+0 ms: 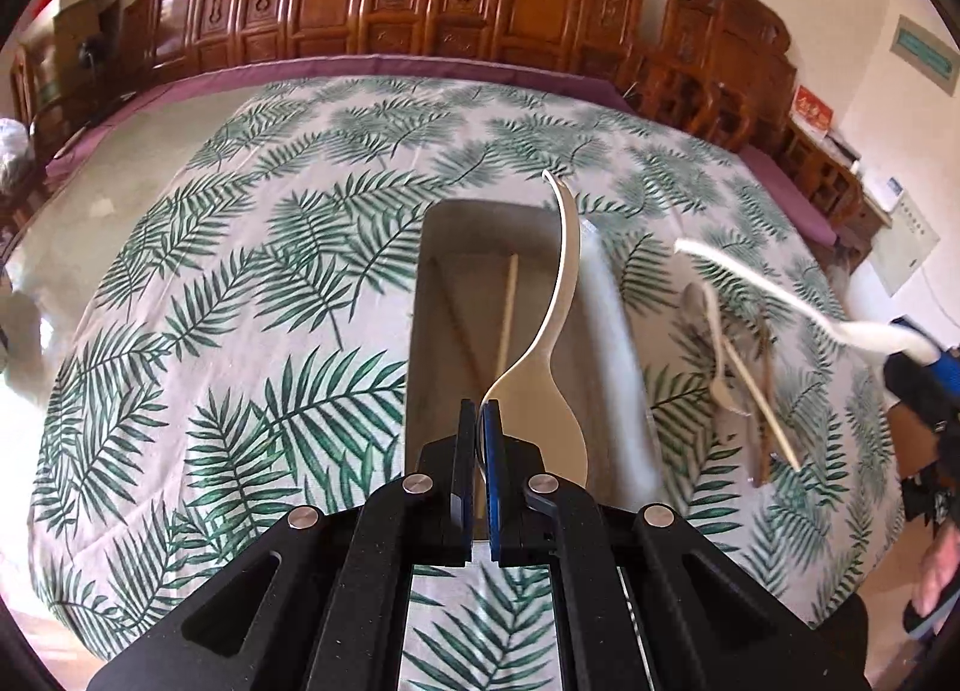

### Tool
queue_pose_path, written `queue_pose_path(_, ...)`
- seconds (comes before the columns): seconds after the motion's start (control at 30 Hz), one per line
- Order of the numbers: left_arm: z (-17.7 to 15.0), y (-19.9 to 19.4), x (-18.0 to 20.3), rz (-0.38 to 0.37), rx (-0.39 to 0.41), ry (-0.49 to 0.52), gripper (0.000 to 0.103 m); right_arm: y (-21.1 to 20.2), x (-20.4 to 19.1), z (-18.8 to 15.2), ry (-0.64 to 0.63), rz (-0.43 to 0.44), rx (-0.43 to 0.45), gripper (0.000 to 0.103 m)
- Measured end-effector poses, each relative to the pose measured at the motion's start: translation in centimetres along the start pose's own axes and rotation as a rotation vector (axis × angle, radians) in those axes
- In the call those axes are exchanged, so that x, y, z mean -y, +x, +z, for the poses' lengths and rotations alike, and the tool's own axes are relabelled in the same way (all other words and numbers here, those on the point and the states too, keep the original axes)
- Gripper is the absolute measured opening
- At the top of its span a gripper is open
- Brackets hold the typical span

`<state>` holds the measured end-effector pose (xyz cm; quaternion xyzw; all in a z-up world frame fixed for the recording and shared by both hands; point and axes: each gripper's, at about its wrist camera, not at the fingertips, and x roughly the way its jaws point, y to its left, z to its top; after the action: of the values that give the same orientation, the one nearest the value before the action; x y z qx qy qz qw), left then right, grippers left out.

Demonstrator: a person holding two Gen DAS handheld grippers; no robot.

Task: Organize utensils
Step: 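Lower the large spoon into the tray and open the left tool while the right tool carries its spoon over, then lower the small spoon into the tray and open the right tool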

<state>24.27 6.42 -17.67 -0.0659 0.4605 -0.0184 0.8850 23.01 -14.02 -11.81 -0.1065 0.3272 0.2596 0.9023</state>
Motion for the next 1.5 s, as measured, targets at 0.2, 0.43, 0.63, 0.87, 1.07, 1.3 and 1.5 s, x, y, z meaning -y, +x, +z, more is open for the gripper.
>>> queue_pose_path(0.2,0.0,1.9,-0.5,0.029,-0.047,-0.013,0.002,0.9,-0.3,0.8,0.001,0.015,0.0,0.033)
queue_pose_path(0.43,0.2,3.3,-0.3,0.041,-0.079,-0.01,0.003,1.9,-0.9,1.5,-0.01,0.032,-0.003,0.033)
queue_pose_path(0.63,0.6,2.6,0.0,0.027,-0.051,0.006,0.014,3.1,-1.4,1.7,-0.008,0.047,-0.01,0.033)
queue_pose_path(0.87,1.3,0.5,-0.5,0.027,0.013,0.023,0.029,5.3,-2.4,1.8,-0.016,0.065,-0.032,0.033)
queue_pose_path(1.07,2.0,-1.1,-1.8,0.028,0.057,0.02,0.045,7.7,-3.8,1.7,-0.038,0.067,-0.061,0.033)
queue_pose_path(1.3,2.6,-2.2,-3.1,0.044,0.084,0.024,0.053,10.2,-5.1,2.1,-0.053,0.071,-0.094,0.033)
queue_pose_path(1.5,3.0,-3.1,-4.1,0.037,0.113,0.012,0.077,12.4,-5.6,2.5,-0.044,0.057,-0.12,0.033)
